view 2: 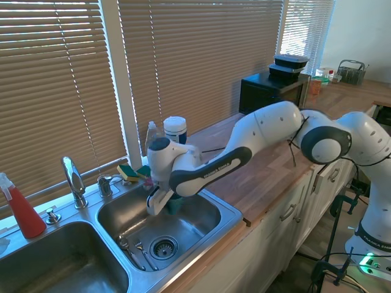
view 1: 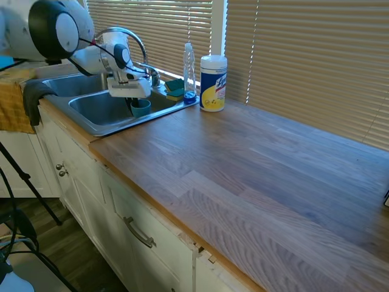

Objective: Put the mug in the sink

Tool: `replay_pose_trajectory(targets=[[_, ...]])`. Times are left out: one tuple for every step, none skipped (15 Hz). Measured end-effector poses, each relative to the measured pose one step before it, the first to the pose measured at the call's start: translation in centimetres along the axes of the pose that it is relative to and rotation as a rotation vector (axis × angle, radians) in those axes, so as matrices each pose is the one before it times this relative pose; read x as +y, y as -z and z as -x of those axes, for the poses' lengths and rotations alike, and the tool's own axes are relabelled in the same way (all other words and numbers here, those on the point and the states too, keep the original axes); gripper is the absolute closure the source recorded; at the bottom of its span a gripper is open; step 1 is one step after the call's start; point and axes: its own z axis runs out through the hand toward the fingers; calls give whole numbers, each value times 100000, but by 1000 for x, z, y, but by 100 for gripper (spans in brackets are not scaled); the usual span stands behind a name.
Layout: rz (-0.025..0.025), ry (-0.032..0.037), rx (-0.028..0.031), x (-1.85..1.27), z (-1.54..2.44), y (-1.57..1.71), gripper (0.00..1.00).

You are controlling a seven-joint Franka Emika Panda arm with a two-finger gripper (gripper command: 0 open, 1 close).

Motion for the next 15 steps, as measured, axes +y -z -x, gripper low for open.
replay_pose_trajectory(targets=[[2174,-34,-673,-254,94,-1850,100],[1929,-222,-614,-228,-12,-1603,100],[1490,-324,-473,-276,-76,-1360,100],[791,-257,-307,-301,-55,-878,100],[504,-280,-243,-239,-91,-587,100],[351,-162,-235,-189,-12,-376,100],[314,-223,-309,-166,-16,-229,100],[433,-331,-522,-105,-27,-132,100],[370,-342,-477,-98,-49,-120,100],[222,-287,-325,-112,-57,-152,100],[378,-320,-463,-68,-44,-178,0],[352,-339,-409,-60,-80,-153,0],[372,-316,-519,-39,-125,-93,0],[30,-143,-336,-4,-213,-45,0],[-173,-12,34,1,-320,98,0]])
